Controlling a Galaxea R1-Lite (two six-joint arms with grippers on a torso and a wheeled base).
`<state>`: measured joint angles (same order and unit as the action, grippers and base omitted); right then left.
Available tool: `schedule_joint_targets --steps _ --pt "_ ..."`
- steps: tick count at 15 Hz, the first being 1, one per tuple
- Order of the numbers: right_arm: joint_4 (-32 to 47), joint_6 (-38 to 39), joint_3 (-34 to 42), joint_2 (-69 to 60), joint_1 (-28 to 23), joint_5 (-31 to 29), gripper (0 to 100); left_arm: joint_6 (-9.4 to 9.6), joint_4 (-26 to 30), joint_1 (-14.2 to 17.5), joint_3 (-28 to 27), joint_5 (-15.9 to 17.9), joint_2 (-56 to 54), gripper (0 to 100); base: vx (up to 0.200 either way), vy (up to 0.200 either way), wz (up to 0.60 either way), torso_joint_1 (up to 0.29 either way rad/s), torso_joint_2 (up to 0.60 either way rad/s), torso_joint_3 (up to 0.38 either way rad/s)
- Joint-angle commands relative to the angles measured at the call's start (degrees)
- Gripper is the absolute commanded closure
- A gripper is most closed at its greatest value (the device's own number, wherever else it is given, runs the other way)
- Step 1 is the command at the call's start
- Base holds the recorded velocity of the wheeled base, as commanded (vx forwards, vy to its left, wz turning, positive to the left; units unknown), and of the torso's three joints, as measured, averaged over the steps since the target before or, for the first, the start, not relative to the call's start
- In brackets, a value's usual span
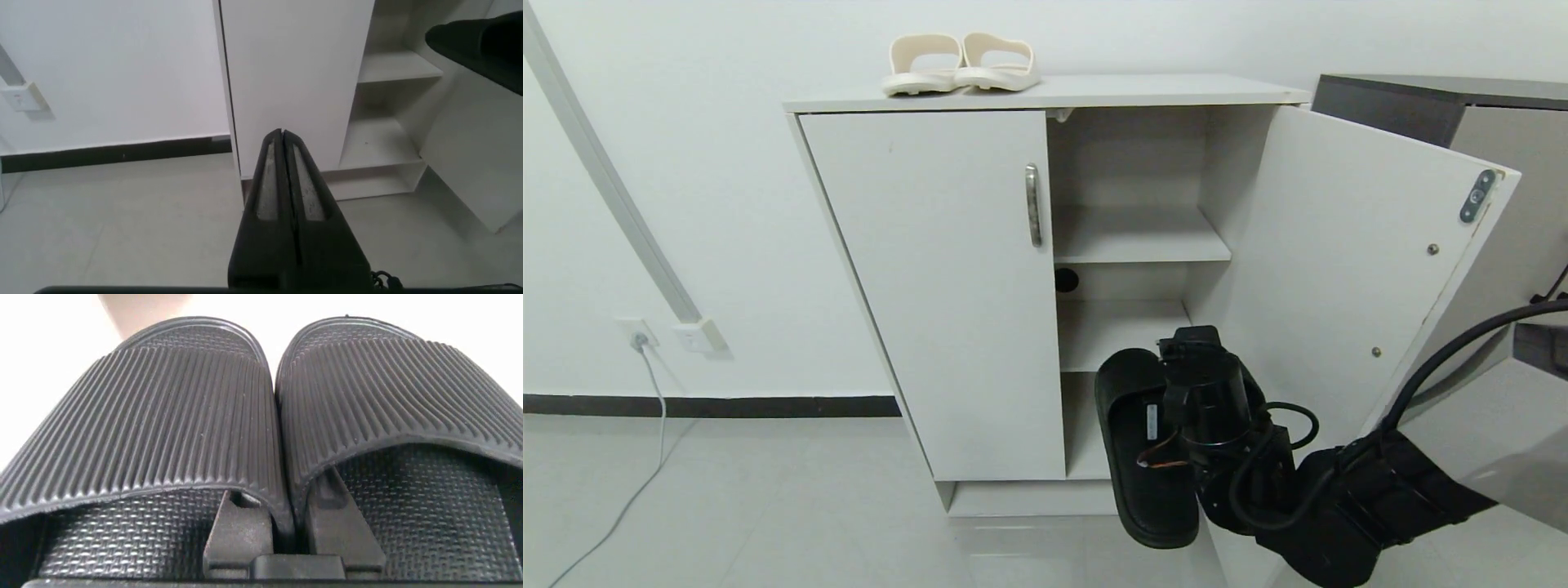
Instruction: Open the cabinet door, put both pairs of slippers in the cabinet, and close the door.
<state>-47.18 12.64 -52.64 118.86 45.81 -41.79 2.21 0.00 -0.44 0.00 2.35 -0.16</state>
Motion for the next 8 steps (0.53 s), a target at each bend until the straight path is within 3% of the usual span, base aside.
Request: schedule_joint_targets --steps 1,8 --pt "0.07 -0.16 0.17 0.94 -1.25 0.13 100 -0.01 0.00 0.00 0.00 0.02 0.16 100 0.000 0.000 0.00 0.000 0.00 0.000" --pt "0.07 -0.16 0.26 1.29 -4.68 0.57 100 0.08 0.00 0.00 0.00 0.02 0.16 100 0.000 0.000 0.00 0.000 0.00 0.000"
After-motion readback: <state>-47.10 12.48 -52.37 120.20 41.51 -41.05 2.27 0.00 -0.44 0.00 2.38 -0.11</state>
